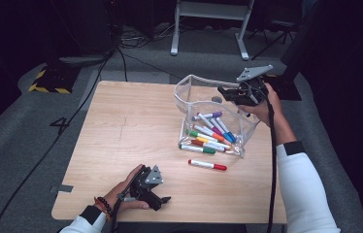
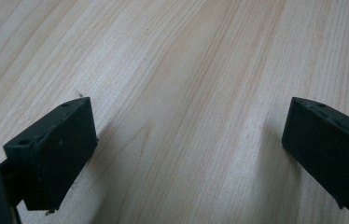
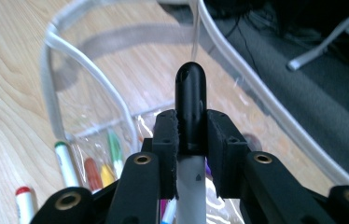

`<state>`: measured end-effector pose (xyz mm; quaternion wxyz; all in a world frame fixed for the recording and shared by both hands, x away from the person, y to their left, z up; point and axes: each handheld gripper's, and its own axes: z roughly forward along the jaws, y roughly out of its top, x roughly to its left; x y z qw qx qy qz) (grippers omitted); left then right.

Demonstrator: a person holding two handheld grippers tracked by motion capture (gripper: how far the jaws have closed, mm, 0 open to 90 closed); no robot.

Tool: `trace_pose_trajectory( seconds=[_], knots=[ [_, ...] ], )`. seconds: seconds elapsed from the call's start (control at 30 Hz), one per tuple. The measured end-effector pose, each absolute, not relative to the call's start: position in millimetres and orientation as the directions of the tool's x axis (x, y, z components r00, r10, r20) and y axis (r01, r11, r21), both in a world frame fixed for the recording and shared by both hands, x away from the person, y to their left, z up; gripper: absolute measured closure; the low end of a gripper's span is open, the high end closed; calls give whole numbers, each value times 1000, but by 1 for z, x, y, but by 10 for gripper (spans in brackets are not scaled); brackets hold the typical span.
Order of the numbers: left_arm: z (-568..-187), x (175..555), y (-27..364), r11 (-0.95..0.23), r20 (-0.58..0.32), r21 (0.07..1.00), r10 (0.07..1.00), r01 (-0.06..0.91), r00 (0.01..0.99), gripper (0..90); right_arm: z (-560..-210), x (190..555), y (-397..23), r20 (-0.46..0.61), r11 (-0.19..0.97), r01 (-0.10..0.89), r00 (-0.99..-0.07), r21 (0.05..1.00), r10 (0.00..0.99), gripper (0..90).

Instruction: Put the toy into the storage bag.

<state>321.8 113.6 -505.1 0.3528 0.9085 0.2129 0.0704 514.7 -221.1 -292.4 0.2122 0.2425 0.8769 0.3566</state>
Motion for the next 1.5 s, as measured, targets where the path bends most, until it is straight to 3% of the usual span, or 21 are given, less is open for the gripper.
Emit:
trace_pose_trajectory(
  seconds=[0.37,0.83,0.93,1.13,1.5],
  knots=[
    [-505,322,114,-661,-22,671,436,337,899,34,-315,530,-211,-182,707,389,-789,591,587,746],
    [-505,322,114,-660,-22,671,436,337,900,34,-327,522,-193,-105,814,353,-889,462,445,740],
    [-505,322,114,-660,-22,671,436,337,900,34,-327,520,-191,-118,822,342,-892,455,437,662],
    [-505,322,114,-660,-22,671,436,337,900,34,-321,518,-197,-164,780,360,-850,512,500,601],
    [-505,322,114,-661,-22,671,436,337,899,34,-290,486,-236,-161,610,285,-805,740,572,471]
  ],
)
